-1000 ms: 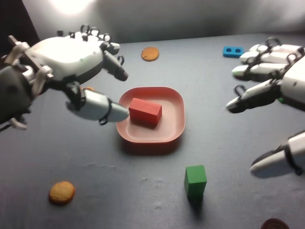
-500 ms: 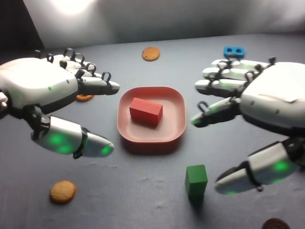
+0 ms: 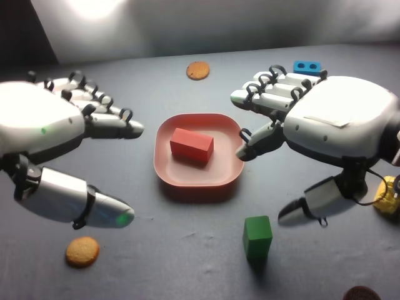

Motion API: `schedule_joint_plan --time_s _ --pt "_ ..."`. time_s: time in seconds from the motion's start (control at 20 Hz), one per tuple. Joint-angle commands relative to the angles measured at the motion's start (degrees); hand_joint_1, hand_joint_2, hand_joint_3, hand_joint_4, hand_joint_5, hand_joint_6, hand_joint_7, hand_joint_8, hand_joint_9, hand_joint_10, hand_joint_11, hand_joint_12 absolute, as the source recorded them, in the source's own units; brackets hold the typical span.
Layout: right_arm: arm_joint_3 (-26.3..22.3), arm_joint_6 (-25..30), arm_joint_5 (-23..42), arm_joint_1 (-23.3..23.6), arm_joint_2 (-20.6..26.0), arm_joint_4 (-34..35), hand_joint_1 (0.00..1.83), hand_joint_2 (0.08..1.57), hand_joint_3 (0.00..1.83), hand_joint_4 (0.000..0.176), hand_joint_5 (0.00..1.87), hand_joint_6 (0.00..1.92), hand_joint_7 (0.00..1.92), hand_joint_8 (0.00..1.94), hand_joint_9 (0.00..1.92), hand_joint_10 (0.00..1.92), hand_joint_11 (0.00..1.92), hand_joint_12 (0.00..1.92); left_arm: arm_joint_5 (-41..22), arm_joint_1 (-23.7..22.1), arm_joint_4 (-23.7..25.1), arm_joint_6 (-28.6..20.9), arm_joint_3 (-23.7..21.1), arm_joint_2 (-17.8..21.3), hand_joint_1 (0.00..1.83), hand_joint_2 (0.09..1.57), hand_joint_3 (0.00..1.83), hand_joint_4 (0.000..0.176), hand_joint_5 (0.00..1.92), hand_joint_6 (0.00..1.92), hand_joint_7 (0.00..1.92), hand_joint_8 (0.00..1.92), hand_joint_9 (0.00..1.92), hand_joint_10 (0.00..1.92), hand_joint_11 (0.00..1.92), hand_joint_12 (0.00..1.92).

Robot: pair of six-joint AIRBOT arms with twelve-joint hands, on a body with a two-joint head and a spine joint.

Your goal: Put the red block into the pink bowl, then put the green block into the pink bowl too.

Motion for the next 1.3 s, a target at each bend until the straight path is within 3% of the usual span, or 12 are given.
schedule_joint_plan --time_s 0.0,0.2,0.25,0.35,0.6,0.7,1.05,1.1,1.25 --pt "-0.2 0.2 5.8 0.7 0.3 -0.7 0.92 0.77 0.01 0.176 0.81 0.02 0.02 0.0 0.0 0.0 0.0 0.0 -3.9 -1.6 1.2 0.0 -0.4 0.5 0.26 0.89 0.0 0.112 0.31 0.0 0.23 0.0 0.07 0.01 0.0 0.17" --pt "-0.3 0.2 3.0 0.7 0.4 6.0 0.98 0.8 0.01 0.176 0.84 0.02 0.01 0.0 0.0 0.0 0.0 0.0 -2.3 -3.1 1.2 1.7 -1.2 0.5 0.22 0.89 0.0 0.13 0.31 0.01 0.25 0.01 0.08 0.01 0.0 0.15" --pt "-0.6 0.2 2.1 1.1 0.9 7.1 0.98 0.79 0.01 0.176 0.86 0.03 0.03 0.01 0.0 0.0 0.0 0.0 -1.8 -3.1 1.2 2.3 -1.2 0.5 0.24 0.9 0.0 0.125 0.3 0.0 0.22 0.01 0.07 0.0 0.0 0.05" --pt "-1.2 0.2 1.3 2.0 1.7 8.0 0.99 0.81 0.02 0.176 0.84 0.02 0.05 0.01 0.0 0.0 0.0 0.0 -1.4 -2.9 1.6 2.3 -1.1 0.6 0.21 0.9 0.0 0.121 0.32 0.01 0.21 0.01 0.09 0.01 0.02 0.03" --pt "-4.8 0.1 -4.2 7.9 3.4 10.2 1.0 0.81 0.01 0.176 0.86 0.01 0.0 0.0 0.0 0.0 0.0 0.0 -1.9 -2.6 2.1 2.0 -1.2 0.6 0.2 0.92 0.0 0.13 0.27 0.0 0.16 0.0 0.04 0.0 0.0 0.0" --pt "-5.7 0.1 -4.2 7.4 3.4 10.2 1.01 0.81 0.01 0.176 0.87 0.02 0.0 0.0 0.0 0.0 0.0 0.0 -2.4 -2.6 1.9 2.0 -1.4 0.6 0.22 0.92 0.0 0.116 0.3 0.01 0.17 0.01 0.06 0.01 0.0 0.0" --pt "-5.1 -0.8 -1.8 4.5 1.4 10.2 0.99 0.82 0.01 0.176 0.86 0.01 0.02 0.0 0.0 0.0 0.0 0.0 -3.5 -2.8 0.9 2.0 -1.2 0.6 0.17 0.94 0.0 0.111 0.28 0.0 0.22 0.01 0.1 0.02 0.01 0.0" --pt "-5.1 -0.8 -1.1 4.2 1.2 10.9 1.01 0.81 0.0 0.176 0.87 0.01 0.03 0.0 0.0 0.0 0.0 0.0 -3.5 -2.8 0.9 2.0 -1.3 0.6 0.16 0.96 0.0 0.087 0.37 0.0 0.26 0.01 0.15 0.02 0.04 0.04" --pt "-5.1 -0.8 0.7 3.0 1.0 13.4 1.02 0.81 0.0 0.176 0.88 0.01 0.03 0.0 0.0 0.0 0.0 0.0 -3.5 -2.8 0.7 2.0 -1.2 0.5 0.08 1.0 0.0 0.072 0.41 0.0 0.28 0.0 0.15 0.01 0.0 0.09"
